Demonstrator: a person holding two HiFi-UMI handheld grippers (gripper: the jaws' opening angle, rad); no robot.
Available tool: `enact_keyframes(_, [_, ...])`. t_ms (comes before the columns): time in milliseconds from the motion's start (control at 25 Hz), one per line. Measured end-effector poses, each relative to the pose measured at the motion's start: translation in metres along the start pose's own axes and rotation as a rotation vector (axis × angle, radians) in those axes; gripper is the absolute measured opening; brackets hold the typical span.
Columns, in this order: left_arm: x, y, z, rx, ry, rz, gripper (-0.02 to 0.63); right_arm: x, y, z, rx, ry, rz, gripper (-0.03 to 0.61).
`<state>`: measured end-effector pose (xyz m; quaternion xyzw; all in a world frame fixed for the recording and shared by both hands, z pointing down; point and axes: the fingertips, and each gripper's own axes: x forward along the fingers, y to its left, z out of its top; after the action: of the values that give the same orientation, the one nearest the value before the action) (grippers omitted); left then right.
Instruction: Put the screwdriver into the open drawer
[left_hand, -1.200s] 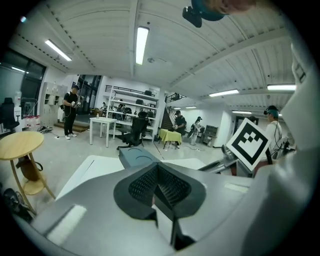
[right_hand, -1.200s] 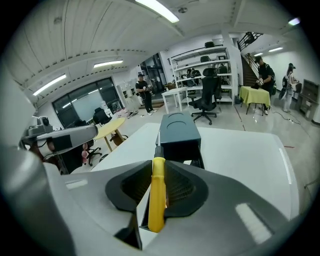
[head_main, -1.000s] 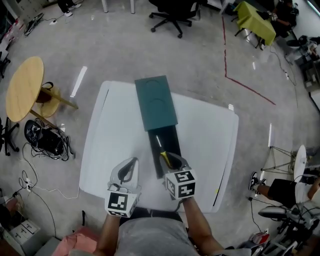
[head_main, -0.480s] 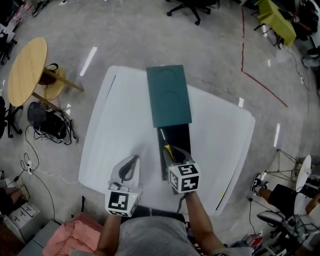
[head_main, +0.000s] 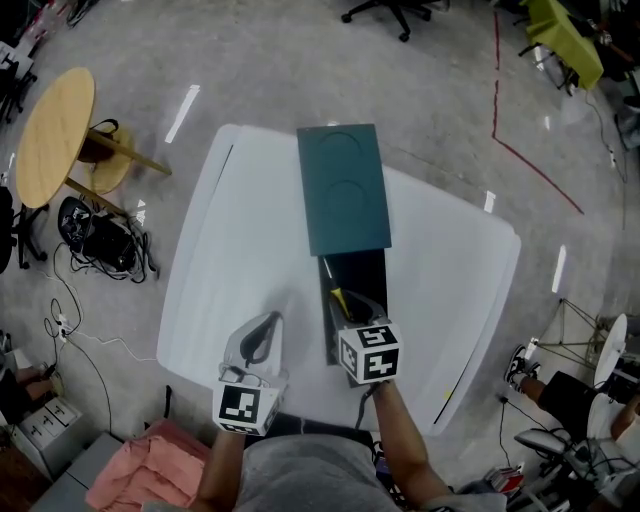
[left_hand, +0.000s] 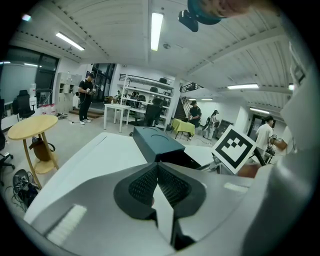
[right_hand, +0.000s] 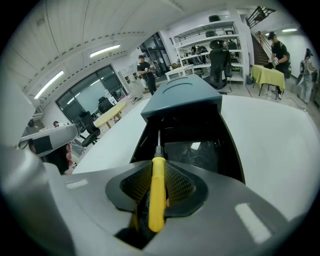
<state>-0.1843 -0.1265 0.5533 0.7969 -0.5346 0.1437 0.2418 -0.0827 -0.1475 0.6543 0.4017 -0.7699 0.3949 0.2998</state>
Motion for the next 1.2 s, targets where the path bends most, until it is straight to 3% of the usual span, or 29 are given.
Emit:
enact_keyframes(320, [0.004,0.001,-0.008,-0.026,0.007,0.013,0.011,0.006,-0.001,-0.005,-0.004,0.009,0.009,0.081])
enact_keyframes(920, [-0.002,0.0,-0.008,-0.003,0.005,0.01,0.011,0.007,0.0,-0.007,-0.011,0.014,0.01,0.086])
enact_keyframes(1040, [-0.005,0.001,-0.004,0.0,-0.005,0.009,0.011,0.005,0.003,-0.005,-0.009,0.002,0.025,0.138])
enact_keyframes(1200, [-0.01,0.0,0.0,0.032,-0.018,-0.001,0.011,-0.002,0.006,0.001,-0.009,-0.028,0.024,0.156])
